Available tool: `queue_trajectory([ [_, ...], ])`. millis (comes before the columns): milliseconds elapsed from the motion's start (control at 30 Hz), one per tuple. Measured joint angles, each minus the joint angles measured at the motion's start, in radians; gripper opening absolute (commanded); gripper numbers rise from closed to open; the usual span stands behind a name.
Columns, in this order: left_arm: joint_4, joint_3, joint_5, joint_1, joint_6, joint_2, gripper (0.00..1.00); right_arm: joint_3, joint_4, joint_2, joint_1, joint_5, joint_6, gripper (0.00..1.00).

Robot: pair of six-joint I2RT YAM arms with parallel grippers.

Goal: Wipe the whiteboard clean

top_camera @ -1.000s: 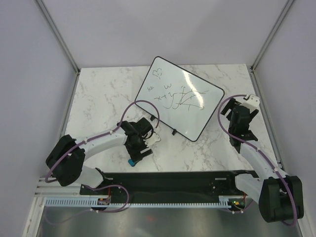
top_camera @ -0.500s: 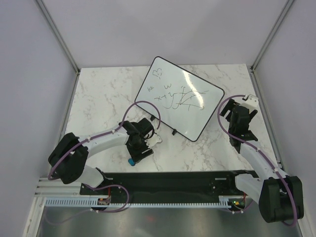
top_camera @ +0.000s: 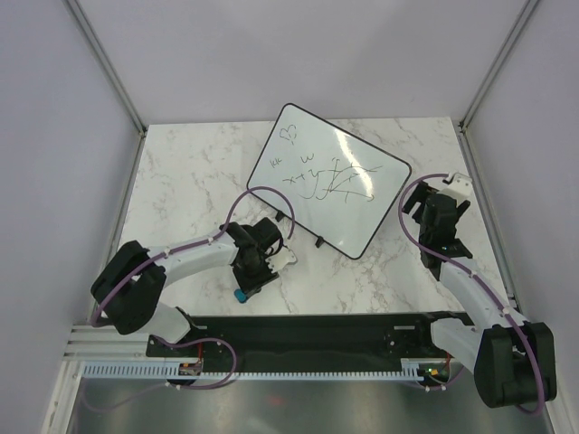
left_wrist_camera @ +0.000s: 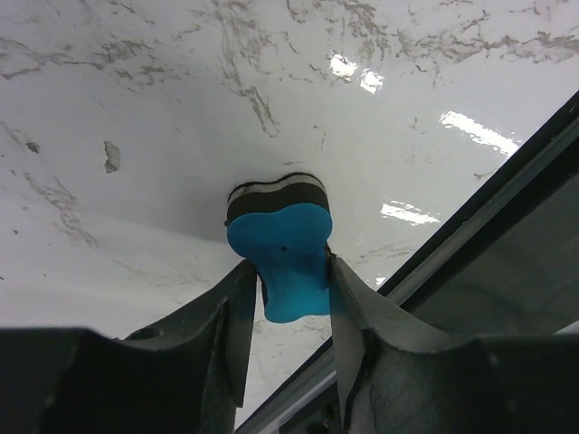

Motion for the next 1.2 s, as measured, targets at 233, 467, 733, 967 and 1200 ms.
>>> queue_trajectory([
  [233,0.004,-0.004,0.006,0.0,-0.002,-0.005,0.02,0.0,-0.015,-0.001,0.0,-0.117,-0.02,0.89],
  [467,0.029,-0.01,-0.038,0.012,0.0,-0.1,0.02,0.035,-0.114,-0.024,-0.015,-0.307,-0.057,0.88],
  [733,0.059,0.062,-0.041,0.216,-0.002,-0.179,0.02,0.079,-0.247,-0.113,-0.124,-0.463,-0.049,0.86],
  [967,0.126,0.241,0.009,0.366,-0.031,-0.177,0.02,0.072,-0.201,-0.109,-0.148,-0.718,0.005,0.84],
  [1200,0.257,0.471,0.034,0.38,-0.093,-0.045,0.02,-0.03,-0.045,-0.024,-0.161,-0.853,0.066,0.75],
])
